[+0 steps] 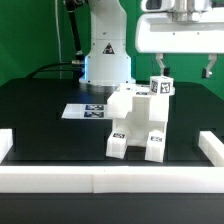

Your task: Assemble chair

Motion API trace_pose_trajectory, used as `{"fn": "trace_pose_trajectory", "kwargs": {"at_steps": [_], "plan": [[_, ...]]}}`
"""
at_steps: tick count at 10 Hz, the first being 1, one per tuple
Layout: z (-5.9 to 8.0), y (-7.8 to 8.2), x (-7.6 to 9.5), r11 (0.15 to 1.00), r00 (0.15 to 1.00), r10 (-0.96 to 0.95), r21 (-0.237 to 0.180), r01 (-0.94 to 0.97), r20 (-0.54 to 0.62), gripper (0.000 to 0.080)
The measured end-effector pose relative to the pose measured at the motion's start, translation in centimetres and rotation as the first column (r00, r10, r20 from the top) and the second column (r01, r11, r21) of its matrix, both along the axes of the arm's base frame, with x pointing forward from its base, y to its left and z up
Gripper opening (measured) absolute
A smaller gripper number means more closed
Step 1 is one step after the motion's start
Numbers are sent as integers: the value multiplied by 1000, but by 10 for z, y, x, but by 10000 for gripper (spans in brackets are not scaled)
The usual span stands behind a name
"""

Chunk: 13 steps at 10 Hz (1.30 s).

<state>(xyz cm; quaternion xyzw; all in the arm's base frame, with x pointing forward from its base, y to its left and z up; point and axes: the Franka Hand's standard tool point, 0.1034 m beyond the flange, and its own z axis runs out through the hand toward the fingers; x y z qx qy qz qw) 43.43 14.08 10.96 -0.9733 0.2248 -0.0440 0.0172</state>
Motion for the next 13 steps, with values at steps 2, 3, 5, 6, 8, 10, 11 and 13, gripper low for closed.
{"fn": "trace_pose_trajectory", "kwargs": {"at_steps": [2, 3, 5, 6, 8, 10, 11, 13], "plan": [[-10, 13, 2, 1000, 1000, 11, -19, -11, -7, 648], [-13, 16, 6, 999, 1000, 18, -27, -18, -6, 648], [-20, 14, 10, 999, 1000, 25, -43, -26, -10, 648], [-23, 13, 10, 998, 1000, 29, -48, -29, -13, 648], [-31, 8, 10, 997, 999, 43, -62, -44, -12, 648], [-39, 6, 7, 996, 999, 46, -74, -47, -21, 648], [-40, 5, 7, 996, 998, 50, -77, -52, -24, 648], [-43, -3, 5, 993, 996, 81, -84, -83, -22, 648]]}}
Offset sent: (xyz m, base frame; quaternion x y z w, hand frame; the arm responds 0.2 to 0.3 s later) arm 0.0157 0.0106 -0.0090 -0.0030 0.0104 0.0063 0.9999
